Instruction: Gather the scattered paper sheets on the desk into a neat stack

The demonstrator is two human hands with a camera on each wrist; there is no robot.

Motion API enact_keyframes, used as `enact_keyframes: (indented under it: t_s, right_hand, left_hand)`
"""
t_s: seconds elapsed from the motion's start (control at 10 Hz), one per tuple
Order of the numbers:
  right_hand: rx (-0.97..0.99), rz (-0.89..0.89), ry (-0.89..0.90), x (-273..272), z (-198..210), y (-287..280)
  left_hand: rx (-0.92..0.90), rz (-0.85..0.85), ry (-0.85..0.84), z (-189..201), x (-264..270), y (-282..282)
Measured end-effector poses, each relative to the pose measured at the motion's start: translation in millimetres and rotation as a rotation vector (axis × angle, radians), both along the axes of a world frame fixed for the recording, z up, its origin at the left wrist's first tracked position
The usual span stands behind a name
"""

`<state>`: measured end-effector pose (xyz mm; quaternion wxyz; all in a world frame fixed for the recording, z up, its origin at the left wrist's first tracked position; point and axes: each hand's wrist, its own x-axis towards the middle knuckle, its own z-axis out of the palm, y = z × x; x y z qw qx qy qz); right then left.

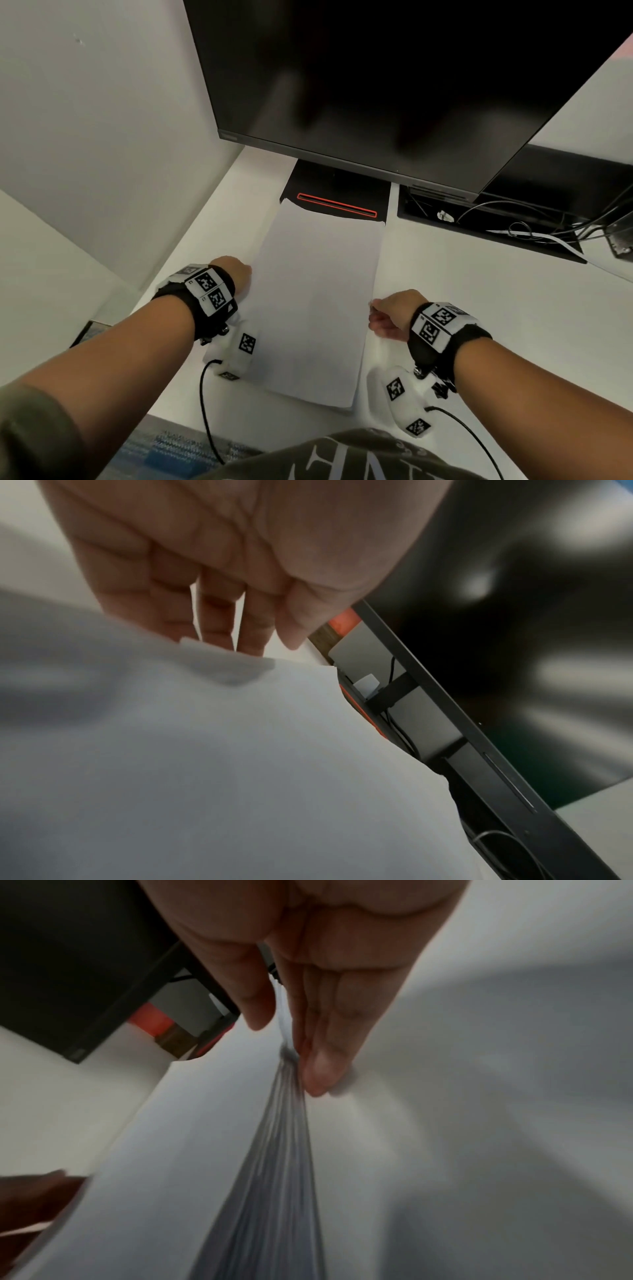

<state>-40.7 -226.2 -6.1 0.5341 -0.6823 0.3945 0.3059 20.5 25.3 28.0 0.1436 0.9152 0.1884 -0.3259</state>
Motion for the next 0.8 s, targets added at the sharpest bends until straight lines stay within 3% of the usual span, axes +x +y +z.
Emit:
enact_keyframes:
  t_s: [0.2, 0.6, 0.8]
  right_hand:
    - [0.019, 0.007, -0.056, -13.5, 4.5, 6.1]
    - [-0.046, 0.172, -0.147, -17.6, 10.6, 2.4]
    - [-0.355, 0.455, -0.206, -24.7, 14.5, -8.8]
  left_hand:
    - [-0.008, -0.107, -0.012, 0.2, -10.8, -1.2]
    - [0.021, -0.082, -0.100, -2.0, -12.3, -11.7]
    - [-0.038, 0.011, -0.124, 4.0, -14.6, -8.5]
